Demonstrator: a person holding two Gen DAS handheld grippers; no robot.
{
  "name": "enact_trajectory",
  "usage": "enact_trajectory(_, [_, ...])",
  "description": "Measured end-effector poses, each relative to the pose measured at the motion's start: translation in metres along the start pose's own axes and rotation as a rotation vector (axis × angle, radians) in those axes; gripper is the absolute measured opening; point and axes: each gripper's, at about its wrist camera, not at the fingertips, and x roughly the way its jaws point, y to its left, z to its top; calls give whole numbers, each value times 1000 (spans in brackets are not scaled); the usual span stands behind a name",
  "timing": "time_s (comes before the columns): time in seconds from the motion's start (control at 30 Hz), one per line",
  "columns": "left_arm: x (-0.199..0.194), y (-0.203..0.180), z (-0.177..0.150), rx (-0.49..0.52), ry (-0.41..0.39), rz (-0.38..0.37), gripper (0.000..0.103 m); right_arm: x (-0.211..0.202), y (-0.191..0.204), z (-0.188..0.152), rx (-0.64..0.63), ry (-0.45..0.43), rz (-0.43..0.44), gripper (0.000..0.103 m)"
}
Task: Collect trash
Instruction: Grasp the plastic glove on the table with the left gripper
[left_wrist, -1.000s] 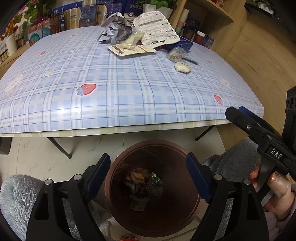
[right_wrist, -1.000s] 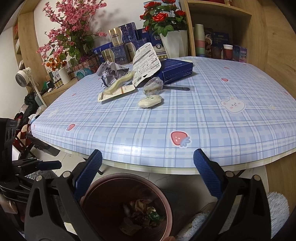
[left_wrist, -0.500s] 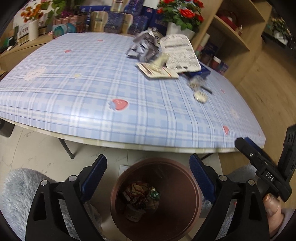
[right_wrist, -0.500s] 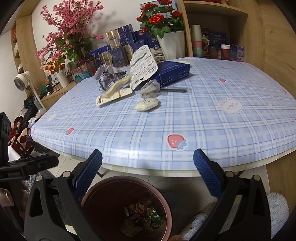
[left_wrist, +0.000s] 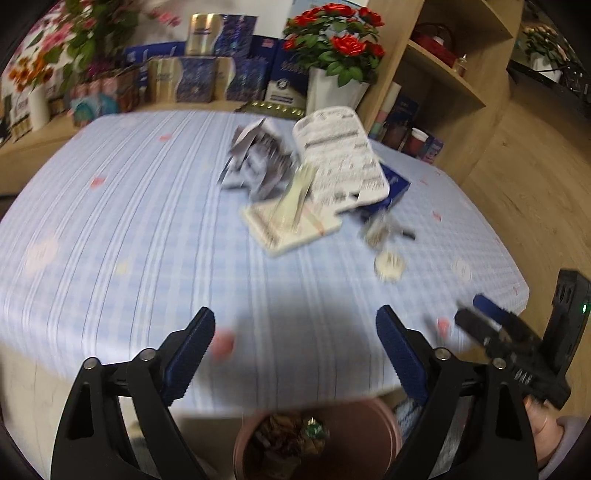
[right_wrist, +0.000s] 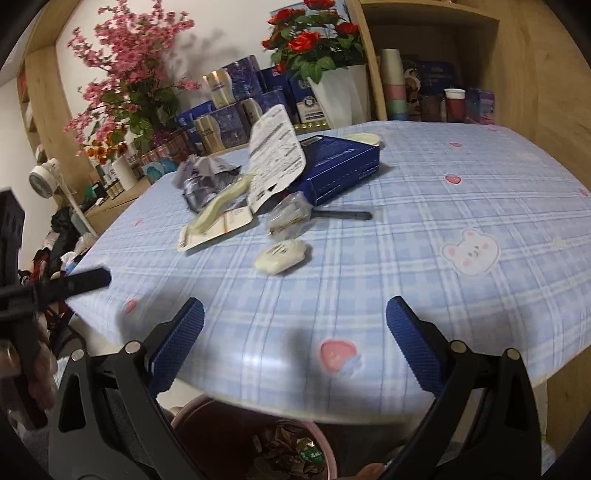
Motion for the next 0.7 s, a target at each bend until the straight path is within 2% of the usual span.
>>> enact_trajectory(0.13, [38,-9,41,70,32,7,64,11,-8,7,30,12,-34,97])
enact_trajectory(0.23, [68,-12,66,91,55,19,58,21,-16,7,54,29,-42,97])
enact_trajectory(0.43, [114,-16,94,126,105,44,51,34,-34,8,110,53,-39,97])
enact_trajectory(0.7, [151,-11,107,98,149,80,49,38,-39,5,111,60,-23,98])
